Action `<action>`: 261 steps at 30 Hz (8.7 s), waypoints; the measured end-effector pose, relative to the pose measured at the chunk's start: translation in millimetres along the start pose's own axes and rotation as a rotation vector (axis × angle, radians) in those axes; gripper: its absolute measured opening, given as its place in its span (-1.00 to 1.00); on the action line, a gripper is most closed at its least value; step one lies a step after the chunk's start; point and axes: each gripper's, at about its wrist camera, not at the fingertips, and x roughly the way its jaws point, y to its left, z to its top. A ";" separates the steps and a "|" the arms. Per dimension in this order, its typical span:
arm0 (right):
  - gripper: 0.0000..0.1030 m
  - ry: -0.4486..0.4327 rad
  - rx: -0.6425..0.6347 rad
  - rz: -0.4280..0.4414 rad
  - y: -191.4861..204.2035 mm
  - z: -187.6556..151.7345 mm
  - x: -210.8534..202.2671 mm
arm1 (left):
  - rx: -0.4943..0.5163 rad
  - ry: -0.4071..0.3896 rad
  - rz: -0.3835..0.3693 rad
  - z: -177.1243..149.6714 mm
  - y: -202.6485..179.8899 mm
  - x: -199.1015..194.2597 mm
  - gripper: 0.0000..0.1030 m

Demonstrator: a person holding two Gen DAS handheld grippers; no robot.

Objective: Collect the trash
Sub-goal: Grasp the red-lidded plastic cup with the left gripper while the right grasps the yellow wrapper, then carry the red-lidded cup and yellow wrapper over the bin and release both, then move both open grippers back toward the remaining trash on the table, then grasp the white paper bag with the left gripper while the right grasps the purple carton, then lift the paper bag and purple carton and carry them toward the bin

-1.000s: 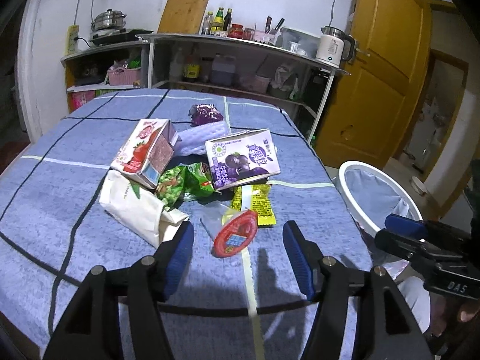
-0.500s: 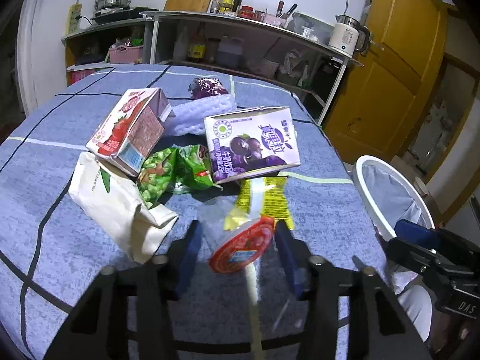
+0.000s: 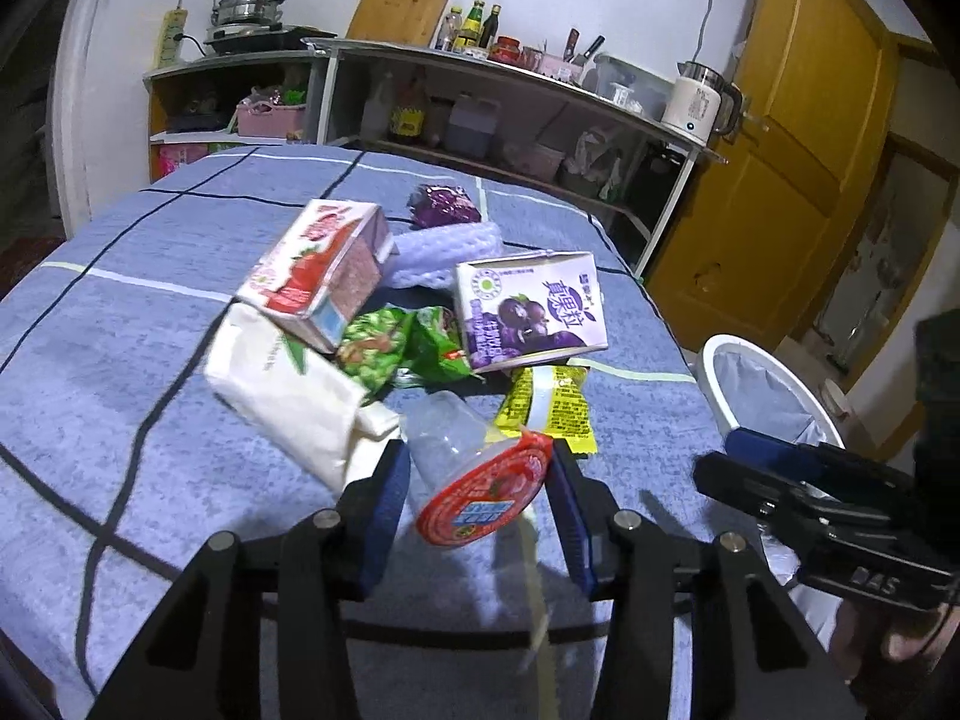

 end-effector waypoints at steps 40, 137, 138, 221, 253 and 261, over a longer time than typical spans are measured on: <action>-0.23 0.098 0.046 -0.016 30.2 25.3 57.2 | -0.022 -0.024 -0.061 -5.6 23.2 -18.4 -0.07; -0.11 -0.124 0.217 -0.224 -108.7 -42.7 -105.5 | 0.302 0.038 -0.285 8.7 -161.9 10.2 0.16; -0.11 -0.125 0.208 -0.218 -104.6 -42.6 -105.5 | 0.298 0.035 -0.279 8.2 -158.7 7.6 0.16; 0.24 0.045 -0.337 0.248 46.5 49.3 55.0 | -0.145 0.008 0.212 9.2 79.1 1.4 -0.33; -0.25 -0.001 -0.190 0.166 35.2 9.6 2.6 | -0.063 -0.043 0.128 -2.2 34.6 -44.2 -0.41; -0.25 -0.039 -0.135 0.134 18.9 3.8 -17.5 | -0.024 -0.057 0.080 -1.6 11.2 -50.9 -0.41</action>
